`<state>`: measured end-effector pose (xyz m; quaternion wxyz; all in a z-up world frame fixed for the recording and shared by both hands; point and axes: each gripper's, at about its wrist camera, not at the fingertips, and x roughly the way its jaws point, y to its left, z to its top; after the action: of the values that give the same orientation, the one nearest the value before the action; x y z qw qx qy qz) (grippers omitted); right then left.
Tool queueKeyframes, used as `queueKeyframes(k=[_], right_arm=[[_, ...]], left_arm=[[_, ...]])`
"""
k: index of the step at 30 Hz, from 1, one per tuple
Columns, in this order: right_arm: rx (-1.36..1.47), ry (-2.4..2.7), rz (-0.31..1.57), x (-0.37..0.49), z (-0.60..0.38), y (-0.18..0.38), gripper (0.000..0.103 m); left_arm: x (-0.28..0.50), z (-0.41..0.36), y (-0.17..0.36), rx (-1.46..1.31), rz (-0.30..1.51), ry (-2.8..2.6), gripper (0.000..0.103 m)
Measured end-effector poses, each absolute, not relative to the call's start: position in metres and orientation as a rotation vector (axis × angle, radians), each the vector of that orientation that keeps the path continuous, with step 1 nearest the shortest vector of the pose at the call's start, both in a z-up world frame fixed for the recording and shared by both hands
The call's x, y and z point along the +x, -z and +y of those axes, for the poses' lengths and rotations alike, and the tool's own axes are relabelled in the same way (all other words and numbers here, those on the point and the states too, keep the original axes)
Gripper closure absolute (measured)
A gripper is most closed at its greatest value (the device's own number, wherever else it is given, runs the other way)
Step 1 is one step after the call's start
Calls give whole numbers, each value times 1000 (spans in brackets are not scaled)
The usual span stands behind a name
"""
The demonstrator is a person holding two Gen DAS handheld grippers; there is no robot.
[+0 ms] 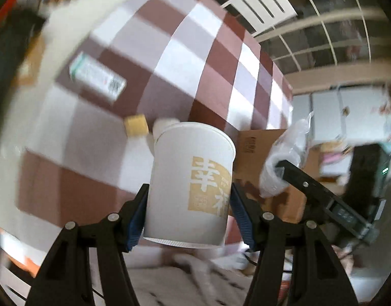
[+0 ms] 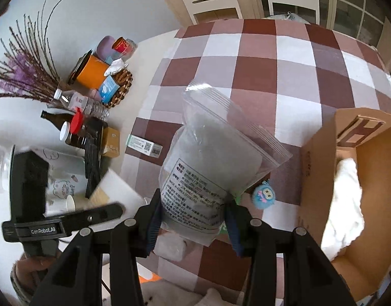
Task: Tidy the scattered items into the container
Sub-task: 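Grasp the white paper cup with the left tool while the right tool grasps the zip bag, then carry the paper cup and zip bag over the cardboard box with both tools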
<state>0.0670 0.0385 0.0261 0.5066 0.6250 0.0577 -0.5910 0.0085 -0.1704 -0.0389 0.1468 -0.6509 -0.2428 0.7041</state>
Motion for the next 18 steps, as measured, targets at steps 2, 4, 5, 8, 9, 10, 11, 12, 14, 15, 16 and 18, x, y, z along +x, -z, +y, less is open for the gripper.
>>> queueKeyframes(k=[2,4,5,8,9,10,11,12,14,15,16,18], right_arm=[[1495,1435,155,69,43,-30,58],[1485,1446,167,70,48,-34,58],[1479,1452,173,71,51,-36,58],[1468,1469,179,71,59,-42,58],[1467,1472,177,71,62,-44,58],[1465,1477,178,71,65,-46,58],[1462,1484,182,70,68,-47,58],[1460,1489,181,70,70,-48,58],[1461,1496,176,69,74,-50,58],[1461,1501,174,69,76,-51,58],[1460,1506,171,68,78,-52,58],[1460,1517,163,66,84,-53,58]], left_arm=[[8,-157,22,-1848,-531,-2121,41],[7,-146,9,-1819,-403,-2188,41],[7,-141,4,-1808,-353,-2211,41],[6,-127,-8,-1773,-237,-2262,41],[6,-122,-11,-1762,-199,-2273,41],[5,-116,-12,-1754,-176,-2281,41],[3,-109,-14,-1747,-147,-2287,41],[3,-105,-16,-1741,-129,-2289,41],[3,-97,-19,-1729,-93,-2294,41],[3,-92,-20,-1724,-76,-2295,41],[3,-88,-22,-1717,-62,-2293,41],[3,-80,-23,-1707,-35,-2292,41]])
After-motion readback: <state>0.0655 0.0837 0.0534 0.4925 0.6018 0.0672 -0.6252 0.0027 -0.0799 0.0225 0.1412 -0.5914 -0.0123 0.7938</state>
